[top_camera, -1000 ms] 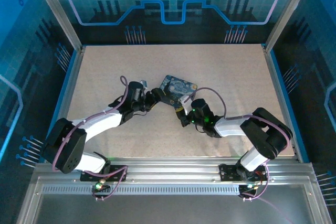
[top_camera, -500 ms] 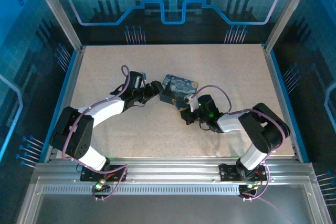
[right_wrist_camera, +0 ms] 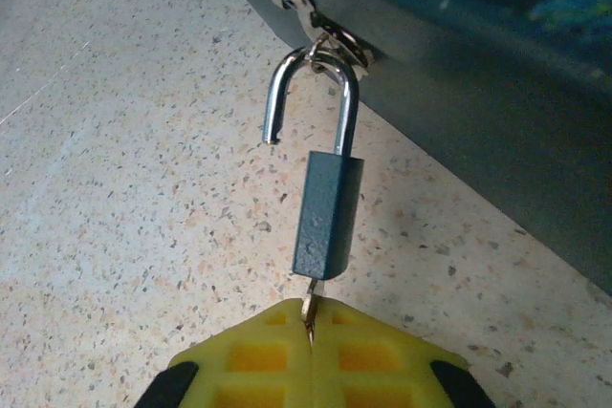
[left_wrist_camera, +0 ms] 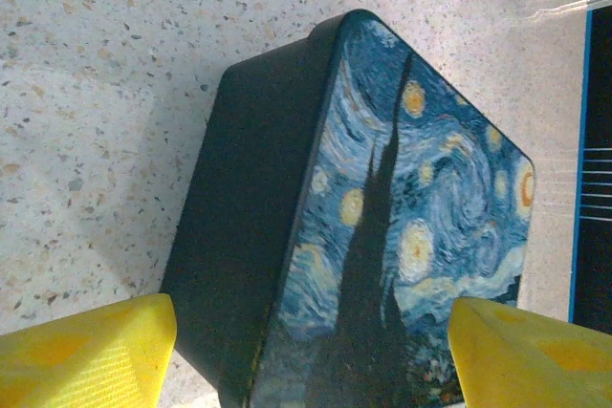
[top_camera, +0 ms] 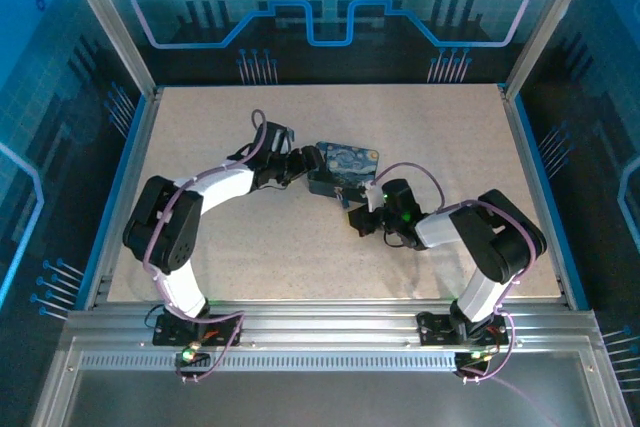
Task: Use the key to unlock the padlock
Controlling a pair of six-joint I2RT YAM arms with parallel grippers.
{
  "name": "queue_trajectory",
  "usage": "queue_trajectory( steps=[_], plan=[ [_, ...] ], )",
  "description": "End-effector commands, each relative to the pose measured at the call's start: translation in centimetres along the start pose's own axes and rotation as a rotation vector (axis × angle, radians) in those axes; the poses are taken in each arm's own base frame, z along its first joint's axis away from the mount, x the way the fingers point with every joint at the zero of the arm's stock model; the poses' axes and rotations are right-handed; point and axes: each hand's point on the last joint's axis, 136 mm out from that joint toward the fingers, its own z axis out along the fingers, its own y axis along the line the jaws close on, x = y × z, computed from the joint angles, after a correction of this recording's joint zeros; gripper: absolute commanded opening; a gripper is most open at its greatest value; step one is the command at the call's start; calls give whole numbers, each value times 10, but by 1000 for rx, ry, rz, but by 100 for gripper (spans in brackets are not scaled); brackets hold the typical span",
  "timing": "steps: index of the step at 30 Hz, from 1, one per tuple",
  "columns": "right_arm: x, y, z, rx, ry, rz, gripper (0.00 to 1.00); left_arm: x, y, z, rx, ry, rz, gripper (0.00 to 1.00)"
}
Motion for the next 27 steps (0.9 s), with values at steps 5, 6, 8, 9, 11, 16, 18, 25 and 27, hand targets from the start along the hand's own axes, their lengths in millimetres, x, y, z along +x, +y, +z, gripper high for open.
queue_trajectory(
  steps=[5,6,8,9,11,16,18,25,27],
  plan=[
    [9,-14,1,19,28,70,3,5,9,14,-19,64,25,75],
    [10,-16,0,23,27,75,3,6,11,16,-26,66,24,74],
    [10,-18,-1,27,26,83,4,8,16,16,-39,65,23,72],
    [11,-19,-1,28,27,89,5,9,19,17,-45,66,21,71],
    [11,-21,-2,31,27,98,6,12,24,18,-58,69,19,70],
    [12,-28,-7,47,27,120,13,18,35,20,-80,77,11,69],
    [12,-31,-9,57,26,122,17,21,38,21,-86,83,9,69],
    [6,-32,-22,68,-2,100,25,26,45,21,-99,89,5,68],
    [0,-27,-26,44,-27,80,28,27,46,20,-101,88,2,68]
  ],
)
